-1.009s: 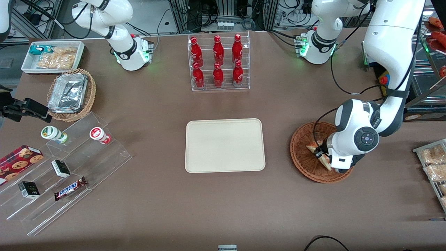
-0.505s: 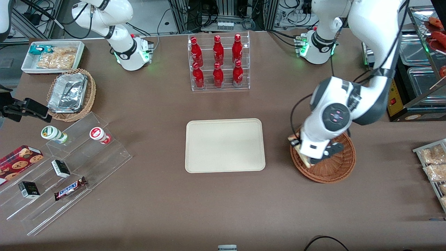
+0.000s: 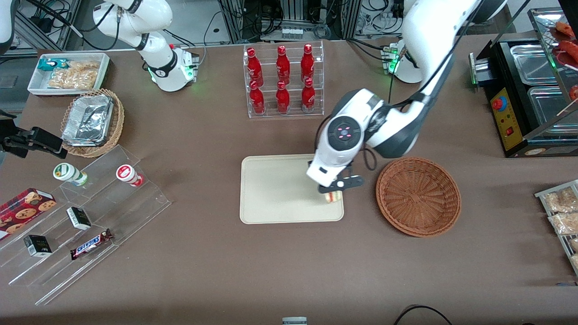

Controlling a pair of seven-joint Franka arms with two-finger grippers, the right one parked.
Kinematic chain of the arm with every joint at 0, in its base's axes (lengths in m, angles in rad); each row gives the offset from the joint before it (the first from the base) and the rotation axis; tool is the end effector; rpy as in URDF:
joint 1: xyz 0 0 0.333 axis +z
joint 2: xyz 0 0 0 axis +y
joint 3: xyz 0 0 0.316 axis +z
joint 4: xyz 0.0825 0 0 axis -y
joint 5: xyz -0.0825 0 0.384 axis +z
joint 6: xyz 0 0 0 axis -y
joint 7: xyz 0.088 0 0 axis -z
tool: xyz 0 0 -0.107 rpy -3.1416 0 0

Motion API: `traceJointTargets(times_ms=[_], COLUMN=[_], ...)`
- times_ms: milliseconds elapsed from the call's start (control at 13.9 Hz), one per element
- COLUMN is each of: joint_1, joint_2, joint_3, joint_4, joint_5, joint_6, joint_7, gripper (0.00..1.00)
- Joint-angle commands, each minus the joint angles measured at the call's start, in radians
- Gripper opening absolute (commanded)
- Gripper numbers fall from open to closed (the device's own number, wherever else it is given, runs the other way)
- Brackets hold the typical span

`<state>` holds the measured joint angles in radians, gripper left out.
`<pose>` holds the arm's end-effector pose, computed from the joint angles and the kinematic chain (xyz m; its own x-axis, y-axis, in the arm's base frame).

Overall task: Place sandwich from basket to tray
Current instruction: 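Lift the sandwich and carry it over the cream tray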

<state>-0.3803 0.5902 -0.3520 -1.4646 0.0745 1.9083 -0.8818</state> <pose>0.5461 -0.4286 0.3442 0.9723 0.1626 -0.1678 0.1640 -0.9864 -0.0059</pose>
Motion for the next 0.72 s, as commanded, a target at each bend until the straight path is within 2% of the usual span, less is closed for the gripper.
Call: traceJointTargets(times_ms=[0, 288, 505, 577, 649], joint_1=[-0.057, -0.124, -0.147, -0.149, -0.152], joint_2=[0.101, 0.221, 0.249, 0.253, 0.257], joint_3=[0.002, 0.011, 0.011, 0.011, 0.011], joint_4=[0.086, 0.194, 0.204, 0.205, 0.204], joint_5=[-0.007, 0.010, 0.036, 0.036, 0.037], joint_6=[0.069, 0.126, 0.126, 0.127, 0.126], joint_7=[-0.009, -0.057, -0.059, -0.059, -0.057], gripper=[0.15, 0.16, 0.20, 0.22, 0.35])
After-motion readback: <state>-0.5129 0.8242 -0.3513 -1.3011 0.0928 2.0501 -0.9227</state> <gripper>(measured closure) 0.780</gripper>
